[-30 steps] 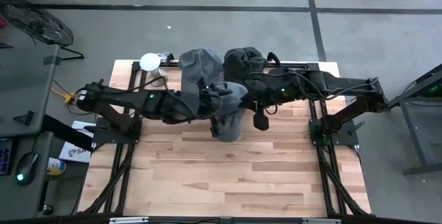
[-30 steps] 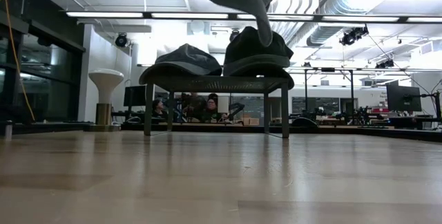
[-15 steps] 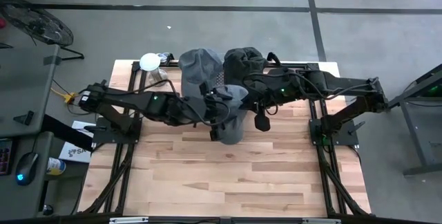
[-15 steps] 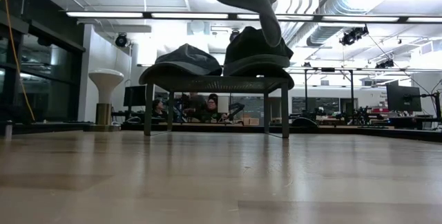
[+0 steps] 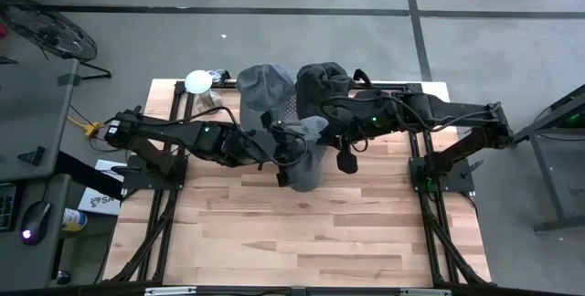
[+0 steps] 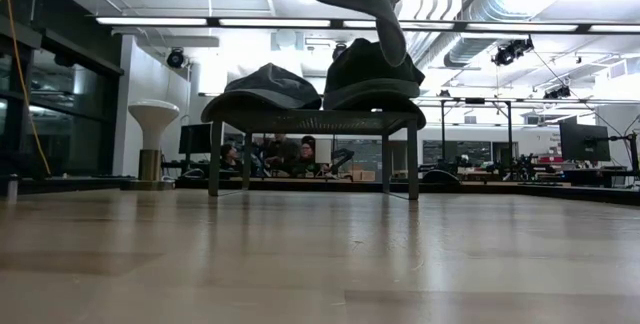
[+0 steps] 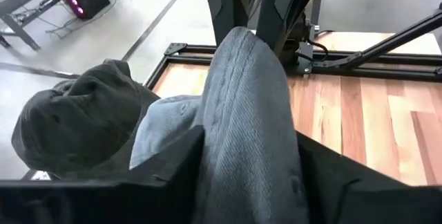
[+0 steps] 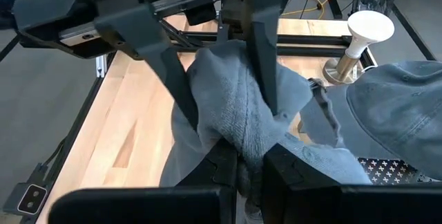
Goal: Pick & Place hat
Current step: Stack the gray cap on top of the other gray cap on the shelf
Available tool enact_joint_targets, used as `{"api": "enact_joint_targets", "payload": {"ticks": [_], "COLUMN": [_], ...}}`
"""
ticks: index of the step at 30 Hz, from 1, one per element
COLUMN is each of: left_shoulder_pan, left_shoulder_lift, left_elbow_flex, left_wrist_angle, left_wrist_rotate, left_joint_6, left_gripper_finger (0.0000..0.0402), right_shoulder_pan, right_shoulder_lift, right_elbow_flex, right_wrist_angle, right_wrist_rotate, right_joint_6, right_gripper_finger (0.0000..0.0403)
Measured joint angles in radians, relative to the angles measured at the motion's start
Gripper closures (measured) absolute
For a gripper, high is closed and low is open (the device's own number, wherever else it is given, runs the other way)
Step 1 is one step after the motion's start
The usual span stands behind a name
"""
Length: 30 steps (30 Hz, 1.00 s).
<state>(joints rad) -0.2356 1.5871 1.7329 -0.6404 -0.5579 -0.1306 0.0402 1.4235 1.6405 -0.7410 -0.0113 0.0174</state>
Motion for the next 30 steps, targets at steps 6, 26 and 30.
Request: {"api": "enact_joint_targets", "payload": {"ticks": [6, 26, 30], "left_shoulder_pan": [0.000, 0.000, 0.000], "left_shoulder_lift": [0.000, -0.027, -0.058], "left_elbow_flex": [0.000, -0.002, -0.002], "left_wrist_angle": [0.000, 0.006, 0.003], "left_wrist_rotate": [0.003, 0.063, 0.054], "left_joint_6": [-0.039, -0.088, -0.088], "left_gripper_finger": [0.0318, 0.0400, 0.0400], "right_shoulder_pan": [0.000, -0.006, -0.018], "right_shoulder_lift": [0.000, -0.083, -0.135], "right_elbow_flex": [0.000, 0.000, 0.000], "right_wrist_angle": [0.002, 0.005, 0.005], "right_wrist_rotate": [-0.017, 0.015, 0.047], "right_joint_6": [0.000, -0.013, -0.018], "right_gripper_finger": [0.0383, 0.0286, 0.0268]}}
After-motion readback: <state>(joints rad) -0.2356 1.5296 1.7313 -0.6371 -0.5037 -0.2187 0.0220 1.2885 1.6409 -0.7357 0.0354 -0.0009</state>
